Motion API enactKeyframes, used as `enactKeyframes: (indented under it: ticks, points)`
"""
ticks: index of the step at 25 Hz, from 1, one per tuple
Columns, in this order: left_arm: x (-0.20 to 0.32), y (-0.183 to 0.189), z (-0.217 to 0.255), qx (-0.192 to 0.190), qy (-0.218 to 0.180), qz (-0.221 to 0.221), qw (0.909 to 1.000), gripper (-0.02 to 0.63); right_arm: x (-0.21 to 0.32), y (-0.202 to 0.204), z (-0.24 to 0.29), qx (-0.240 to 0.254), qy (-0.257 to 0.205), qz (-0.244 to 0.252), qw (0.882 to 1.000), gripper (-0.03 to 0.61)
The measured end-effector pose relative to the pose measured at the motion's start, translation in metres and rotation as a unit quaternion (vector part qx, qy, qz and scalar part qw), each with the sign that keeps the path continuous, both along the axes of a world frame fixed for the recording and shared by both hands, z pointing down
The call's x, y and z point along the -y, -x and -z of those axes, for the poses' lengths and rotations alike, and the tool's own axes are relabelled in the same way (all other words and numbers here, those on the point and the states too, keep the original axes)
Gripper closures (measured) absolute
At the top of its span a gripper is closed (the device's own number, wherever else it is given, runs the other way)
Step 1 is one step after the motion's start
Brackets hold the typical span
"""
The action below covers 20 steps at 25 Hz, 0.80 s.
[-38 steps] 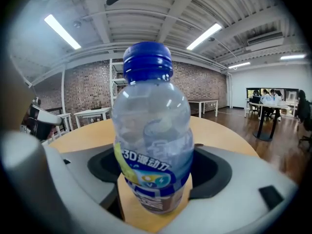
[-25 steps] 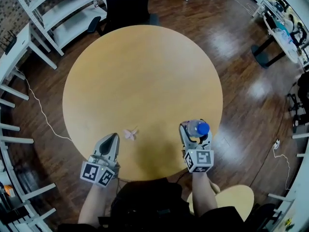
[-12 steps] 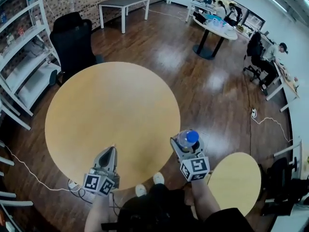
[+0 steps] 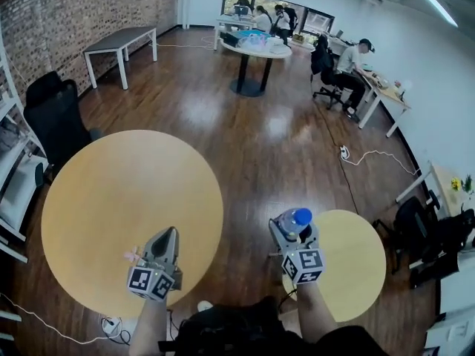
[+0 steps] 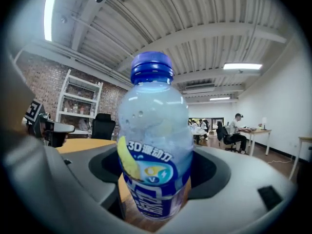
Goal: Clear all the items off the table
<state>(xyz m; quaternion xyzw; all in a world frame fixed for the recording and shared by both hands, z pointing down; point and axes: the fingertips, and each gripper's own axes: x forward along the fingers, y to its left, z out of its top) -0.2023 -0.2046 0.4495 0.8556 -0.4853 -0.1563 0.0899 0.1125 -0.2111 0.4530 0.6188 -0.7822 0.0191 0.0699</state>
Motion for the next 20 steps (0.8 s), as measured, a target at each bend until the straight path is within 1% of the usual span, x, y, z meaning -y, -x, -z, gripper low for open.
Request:
enactKeyframes:
  ticks: [5,8,11,15,18,20]
  points:
    - [0.010,-0.081,0.002,0.001,-0.011,-0.073,0.9972,0.614,-0.038,-0.077,-0.001,0.006,-0.011,-0.074,0.997,0.198]
    - [0.008,-0.144,0.003,0.007,-0.013,-0.127,0.9917,0.614,-0.076,-0.136,-0.006,0.008,-0.008,-0.129,0.992,0.198]
    - [-0.002,-0.206,0.007,0.010,-0.013,-0.176,0.9843,0.614,-0.123,-0.202,-0.012,0.005,0.004,-0.186,0.983,0.198]
    - [-0.024,-0.274,0.011,0.016,-0.012,-0.212,0.9770,0.614,-0.181,-0.286,-0.021,0.008,0.012,-0.250,0.968,0.198]
    - [-0.035,-0.313,0.008,0.025,-0.008,-0.235,0.9716,0.614,-0.218,-0.332,-0.027,0.014,0.015,-0.290,0.957,0.198]
    - [-0.042,-0.339,0.004,0.026,-0.003,-0.244,0.9694,0.614,-0.240,-0.356,-0.030,0.015,0.015,-0.306,0.952,0.198]
